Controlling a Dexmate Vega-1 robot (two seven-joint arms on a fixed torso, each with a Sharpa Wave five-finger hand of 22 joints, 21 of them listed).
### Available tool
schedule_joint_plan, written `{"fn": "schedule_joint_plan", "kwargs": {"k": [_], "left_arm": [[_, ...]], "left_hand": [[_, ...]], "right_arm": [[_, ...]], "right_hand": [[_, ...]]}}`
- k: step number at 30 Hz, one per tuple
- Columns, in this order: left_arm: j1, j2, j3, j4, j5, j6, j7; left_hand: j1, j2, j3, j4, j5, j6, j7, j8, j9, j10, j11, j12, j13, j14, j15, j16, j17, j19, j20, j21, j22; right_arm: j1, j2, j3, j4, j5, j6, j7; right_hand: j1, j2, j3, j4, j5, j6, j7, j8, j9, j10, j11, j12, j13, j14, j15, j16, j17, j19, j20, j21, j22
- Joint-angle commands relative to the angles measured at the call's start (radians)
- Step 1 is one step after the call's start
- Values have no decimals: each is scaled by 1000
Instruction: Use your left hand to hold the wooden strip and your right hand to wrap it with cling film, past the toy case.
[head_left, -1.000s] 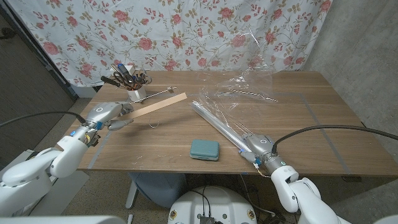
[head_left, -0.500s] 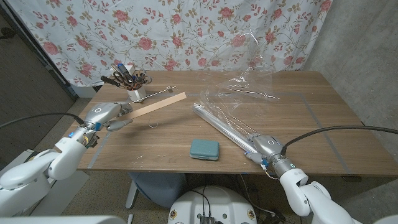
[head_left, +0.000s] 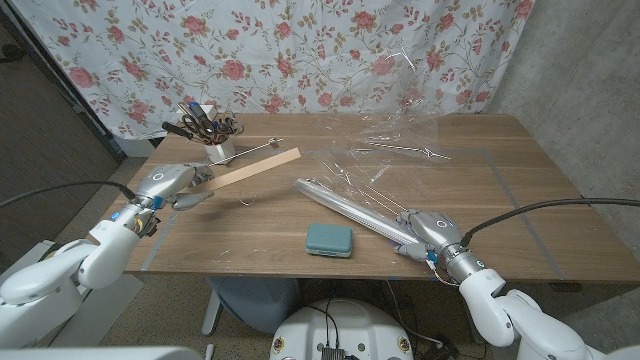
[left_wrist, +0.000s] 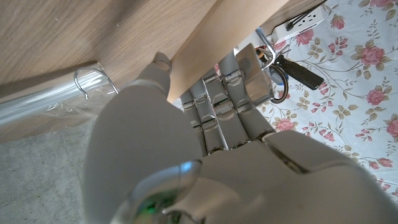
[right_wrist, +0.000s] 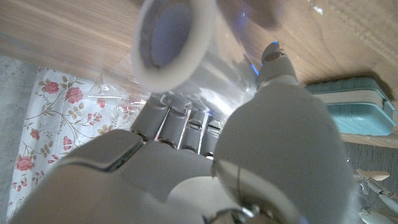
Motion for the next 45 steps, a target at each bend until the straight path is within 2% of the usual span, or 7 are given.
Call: {"fn": "schedule_joint_plan", "kwargs": {"k": [1, 5, 8, 13, 19, 36, 45], "left_arm": [[-5, -3, 6, -9, 9, 5, -12], [-6, -2, 6, -11, 9, 5, -16], [-8, -1, 6, -11, 10, 4, -17], [-8, -2, 6, -11, 10, 3, -18], [-7, -6, 5, -10, 8, 2, -16], [-4, -7, 5, -10, 16, -1, -6], [-8, -13, 8, 5, 26, -36, 46]], "left_hand": [[3, 7, 93, -2, 7, 89, -90, 63, 2, 71, -80, 11, 0, 133, -125, 3, 4, -3, -1, 7, 2], [4, 8, 93, -2, 7, 89, -90, 63, 1, 70, -78, 12, 0, 133, -126, 3, 4, -4, -1, 7, 2], [4, 7, 94, -3, 7, 88, -91, 64, 4, 69, -78, 13, 2, 132, -126, 3, 4, -5, -1, 8, 2], [2, 8, 95, -1, 7, 87, -94, 66, 4, 68, -78, 13, 0, 132, -125, 3, 4, -6, -1, 9, 2], [2, 8, 95, -1, 7, 87, -92, 65, 1, 67, -79, 15, -3, 132, -125, 3, 4, -6, -1, 10, 2], [2, 7, 99, -3, 8, 86, -90, 68, 0, 64, -78, 19, 2, 133, -126, 3, 4, -9, 0, 13, 2], [1, 10, 100, -1, 7, 85, -91, 69, -1, 57, -78, 23, 6, 130, -126, 1, 4, -11, -1, 14, 2]], "right_arm": [[0, 13, 20, 39, 34, 84, -98], [-4, 13, 31, 47, 56, 110, -114], [-10, 9, 46, 55, 80, 143, -135], [-28, 21, 62, 82, 93, 207, -220], [-38, 34, 83, 109, 132, 282, -269], [-65, 49, 172, 111, 219, 351, -254], [-64, 52, 212, 102, 216, 332, -221]], "right_hand": [[232, 206, 22, -22, 7, 45, -20, 19, 19, 196, -171, 297, 220, 122, -199, 222, 0, 16, -51, 29, 2], [252, 203, 37, -26, 36, 42, -10, 28, 32, 206, -170, 330, 220, 119, -200, 229, -1, 29, -53, 56, -3], [266, 186, 55, -25, 107, 23, -11, 38, 53, 225, -172, 379, 220, 135, -201, 248, 0, 41, -68, 105, 0], [259, 126, 106, -19, 341, 37, 21, 67, 75, 308, -168, 404, 222, 226, -198, 332, 2, 115, -73, 249, 1], [261, 95, 191, -23, 512, 53, 44, 86, 94, 332, -166, 405, 222, 276, -196, 383, 3, 149, -73, 361, 77], [267, 84, 255, -22, 587, 50, 44, 79, 87, 340, -158, 407, 223, 284, -195, 407, 2, 133, -74, 413, 117], [260, 81, 261, -17, 593, 50, 44, 71, 75, 343, -157, 408, 224, 286, -195, 413, 2, 123, -74, 414, 101]]}}
